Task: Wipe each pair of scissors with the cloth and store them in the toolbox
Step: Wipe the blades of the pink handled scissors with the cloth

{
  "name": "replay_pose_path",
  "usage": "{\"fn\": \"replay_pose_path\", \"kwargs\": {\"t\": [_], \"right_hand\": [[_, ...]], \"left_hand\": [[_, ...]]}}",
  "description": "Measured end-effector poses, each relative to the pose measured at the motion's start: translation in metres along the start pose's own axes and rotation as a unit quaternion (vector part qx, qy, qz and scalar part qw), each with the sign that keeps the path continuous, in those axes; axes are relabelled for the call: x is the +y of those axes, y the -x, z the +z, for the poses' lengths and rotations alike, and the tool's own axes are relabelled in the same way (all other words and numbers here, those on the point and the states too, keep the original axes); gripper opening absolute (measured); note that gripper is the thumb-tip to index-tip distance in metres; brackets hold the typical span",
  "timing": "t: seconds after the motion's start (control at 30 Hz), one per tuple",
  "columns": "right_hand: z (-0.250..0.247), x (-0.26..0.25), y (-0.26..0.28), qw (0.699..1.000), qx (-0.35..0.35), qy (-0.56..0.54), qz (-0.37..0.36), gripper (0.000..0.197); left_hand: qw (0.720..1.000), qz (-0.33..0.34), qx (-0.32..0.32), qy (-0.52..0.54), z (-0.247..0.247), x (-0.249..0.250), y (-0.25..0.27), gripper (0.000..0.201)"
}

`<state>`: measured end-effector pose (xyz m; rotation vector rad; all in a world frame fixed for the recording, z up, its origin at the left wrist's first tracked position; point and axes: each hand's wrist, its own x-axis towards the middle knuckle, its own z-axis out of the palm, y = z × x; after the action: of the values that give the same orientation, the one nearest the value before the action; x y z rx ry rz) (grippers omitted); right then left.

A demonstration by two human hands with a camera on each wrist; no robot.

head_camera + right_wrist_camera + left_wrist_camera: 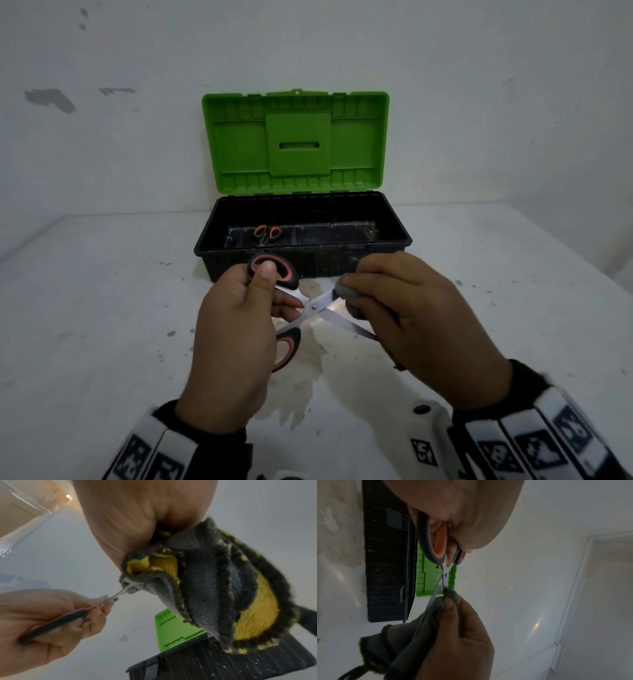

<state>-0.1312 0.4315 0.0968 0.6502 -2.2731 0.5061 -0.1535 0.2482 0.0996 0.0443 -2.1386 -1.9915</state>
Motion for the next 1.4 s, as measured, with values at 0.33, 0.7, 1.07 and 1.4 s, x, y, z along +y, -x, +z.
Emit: {"fn": "replay_pose_path", "kwargs": {"t": [0.33,0.7,1.07,1.4], "right_hand": [[-0.012,0.015,0.005,0.997,0.031,-0.034,0.058,0.012],[-0.035,0.038,-0.015,0.938,0.022,-0.216,0.269,0.012],[-0.017,0.017,-0.03,0.867,-0.123,-0.439,0.204,0.012],[-0.011,0.005,-0.019,0.92,-0.155,-0.317,0.17,0.029]], "left_hand": [[1.0,0.003,0.003,0.0,-0.004,0.003,0.002,0.031],[0.992,-0.023,-0.115,-0.053,-0.009,0.021,0.0,0.031],[0.991,0.004,-0.107,-0.076,-0.008,0.003,-0.006,0.029],[0.991,0.021,-0.108,-0.073,-0.007,-0.001,-0.008,0.028]]}}
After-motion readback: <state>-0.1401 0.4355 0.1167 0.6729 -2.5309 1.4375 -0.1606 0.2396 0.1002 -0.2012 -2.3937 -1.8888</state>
